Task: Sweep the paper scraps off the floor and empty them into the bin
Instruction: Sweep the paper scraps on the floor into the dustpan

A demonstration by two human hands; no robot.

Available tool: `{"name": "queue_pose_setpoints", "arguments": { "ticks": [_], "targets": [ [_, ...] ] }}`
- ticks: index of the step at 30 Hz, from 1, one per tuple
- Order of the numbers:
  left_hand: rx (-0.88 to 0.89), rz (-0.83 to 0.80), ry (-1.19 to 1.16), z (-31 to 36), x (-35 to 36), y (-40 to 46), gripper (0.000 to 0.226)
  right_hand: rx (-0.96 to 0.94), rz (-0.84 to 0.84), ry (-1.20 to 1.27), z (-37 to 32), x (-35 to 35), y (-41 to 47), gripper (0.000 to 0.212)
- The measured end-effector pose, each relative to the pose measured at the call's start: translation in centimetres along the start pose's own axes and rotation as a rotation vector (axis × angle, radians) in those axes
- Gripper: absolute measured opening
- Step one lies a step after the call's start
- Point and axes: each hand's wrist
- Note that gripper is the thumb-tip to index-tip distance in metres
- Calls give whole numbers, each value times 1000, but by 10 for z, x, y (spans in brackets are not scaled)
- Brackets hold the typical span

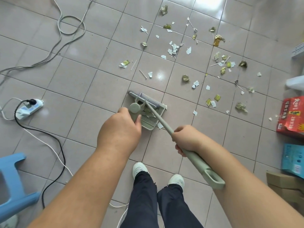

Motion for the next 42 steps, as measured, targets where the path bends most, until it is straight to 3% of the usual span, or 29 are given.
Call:
{"name": "queue_pose_setpoints", "arguments": {
  "ticks": [8, 21, 33, 38, 42],
  "targets": [
    [-15, -5, -35, -3, 1, -3, 30, -37, -12, -34, 21, -25, -49, 22],
    [-58, 81, -93, -18, -14, -87, 32, -110, 168, -69, 47, -26, -37, 22],
    [-87, 4, 22, -42, 7, -156, 34, 10, 210, -125, 95, 23, 8, 34],
    [-80, -23, 30, -56, 14, -166, 33, 17, 213, -126, 118, 50, -1, 30],
    [-60, -52, 27, -63, 19, -165, 31, 33, 113, -140, 134, 66, -38, 19]
  ]
}}
Point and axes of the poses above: each hand's wrist, its own y-axis towards the middle knuckle, its own x-axis out of the palm, z = x × y, and after that the axes turned 3 degrees about -y, right-handed
